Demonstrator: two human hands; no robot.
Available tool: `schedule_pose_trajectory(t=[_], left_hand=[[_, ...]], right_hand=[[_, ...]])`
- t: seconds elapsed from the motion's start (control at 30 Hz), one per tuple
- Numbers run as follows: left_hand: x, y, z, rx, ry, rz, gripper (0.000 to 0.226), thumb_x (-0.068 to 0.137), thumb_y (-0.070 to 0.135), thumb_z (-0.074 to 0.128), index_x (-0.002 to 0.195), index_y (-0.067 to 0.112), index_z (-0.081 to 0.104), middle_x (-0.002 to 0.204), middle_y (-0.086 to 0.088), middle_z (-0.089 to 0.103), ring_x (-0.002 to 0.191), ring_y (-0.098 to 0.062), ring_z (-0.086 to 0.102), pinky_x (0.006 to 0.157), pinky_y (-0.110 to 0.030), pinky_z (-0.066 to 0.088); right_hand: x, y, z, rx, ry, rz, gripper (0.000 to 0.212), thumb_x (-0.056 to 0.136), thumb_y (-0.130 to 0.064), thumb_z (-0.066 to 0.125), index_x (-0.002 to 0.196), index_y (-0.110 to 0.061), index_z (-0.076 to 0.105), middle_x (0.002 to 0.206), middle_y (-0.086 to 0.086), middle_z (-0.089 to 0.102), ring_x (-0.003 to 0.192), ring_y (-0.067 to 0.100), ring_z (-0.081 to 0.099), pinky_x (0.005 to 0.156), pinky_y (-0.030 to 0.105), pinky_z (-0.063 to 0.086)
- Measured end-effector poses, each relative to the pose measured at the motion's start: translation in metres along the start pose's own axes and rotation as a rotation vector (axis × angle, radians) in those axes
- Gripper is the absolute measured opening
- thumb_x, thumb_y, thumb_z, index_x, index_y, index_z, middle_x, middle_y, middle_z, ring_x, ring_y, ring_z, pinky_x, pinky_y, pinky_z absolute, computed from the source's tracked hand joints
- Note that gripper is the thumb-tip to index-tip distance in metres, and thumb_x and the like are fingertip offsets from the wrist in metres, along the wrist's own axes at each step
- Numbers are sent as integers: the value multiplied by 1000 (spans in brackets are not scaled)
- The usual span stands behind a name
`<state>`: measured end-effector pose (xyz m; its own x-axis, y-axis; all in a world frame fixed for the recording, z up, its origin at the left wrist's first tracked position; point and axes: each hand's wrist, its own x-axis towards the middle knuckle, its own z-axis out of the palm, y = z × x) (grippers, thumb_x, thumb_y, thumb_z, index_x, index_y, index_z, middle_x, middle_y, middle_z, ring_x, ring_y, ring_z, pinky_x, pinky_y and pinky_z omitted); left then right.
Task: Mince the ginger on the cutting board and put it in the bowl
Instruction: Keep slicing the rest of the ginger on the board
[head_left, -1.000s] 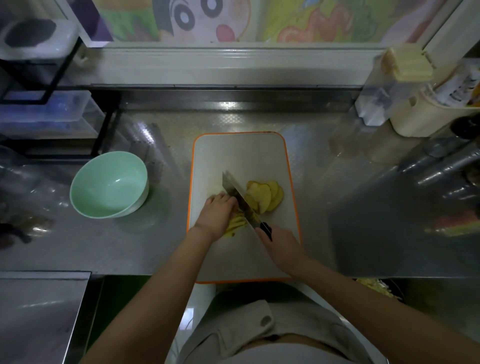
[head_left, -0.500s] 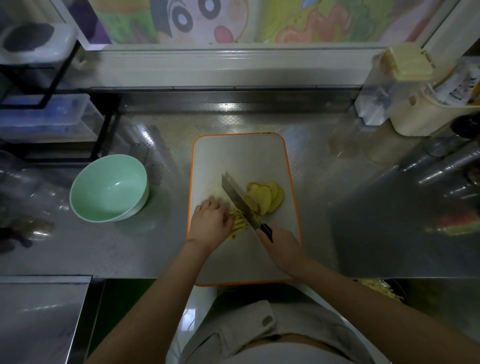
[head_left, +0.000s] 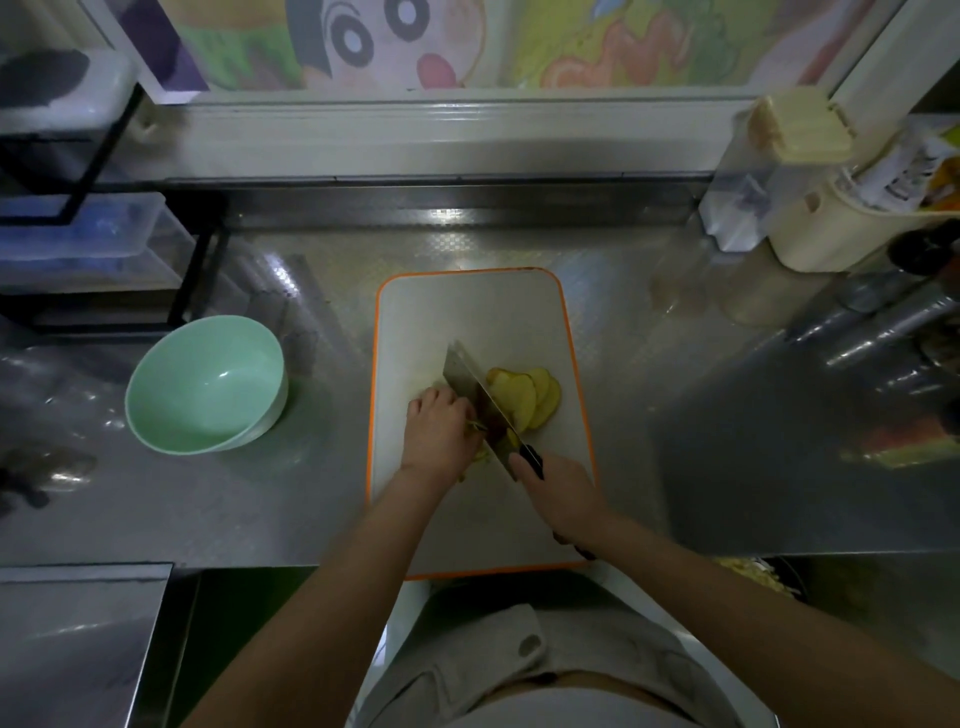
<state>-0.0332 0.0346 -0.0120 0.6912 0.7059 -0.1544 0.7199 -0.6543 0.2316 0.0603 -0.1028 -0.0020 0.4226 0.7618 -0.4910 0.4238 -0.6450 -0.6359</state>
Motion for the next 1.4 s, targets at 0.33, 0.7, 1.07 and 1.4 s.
schedule_pose_trajectory(t=[0.33,0.7,1.07,1.4], left_hand=[[1,3,7,33,1,77,23,95,26,40,105,17,57,112,-3,54,110,-23,42,88,-31,25],[-2,6,6,-346,76,-47,12,87,16,57,97,10,56,98,-7,59,102,-27,43,82,-31,28],[0,13,0,-691,109,-116,17,87,12,58,88,12,42,87,-5,44,79,-17,42,66,-23,32],[-21,-25,-4,-608,93,4,20,85,-1,48,88,17,39,77,-1,46,67,-16,44,58,-22,31]], right_hand=[[-2,-6,-4,-15,-15,20,41,99,-39,38,62,-20,38,59,-4,42,51,7,40,46,20,29],[-6,-13,-3,30,-2,60,45,99,-39,37,59,-18,39,56,-4,42,47,6,40,42,17,28],[-10,-18,-11,40,20,56,45,99,-39,38,59,-19,38,56,-4,40,48,7,38,44,19,26],[-12,-17,-7,38,28,18,45,99,-36,40,58,-18,37,55,-4,41,46,6,40,38,15,28]])
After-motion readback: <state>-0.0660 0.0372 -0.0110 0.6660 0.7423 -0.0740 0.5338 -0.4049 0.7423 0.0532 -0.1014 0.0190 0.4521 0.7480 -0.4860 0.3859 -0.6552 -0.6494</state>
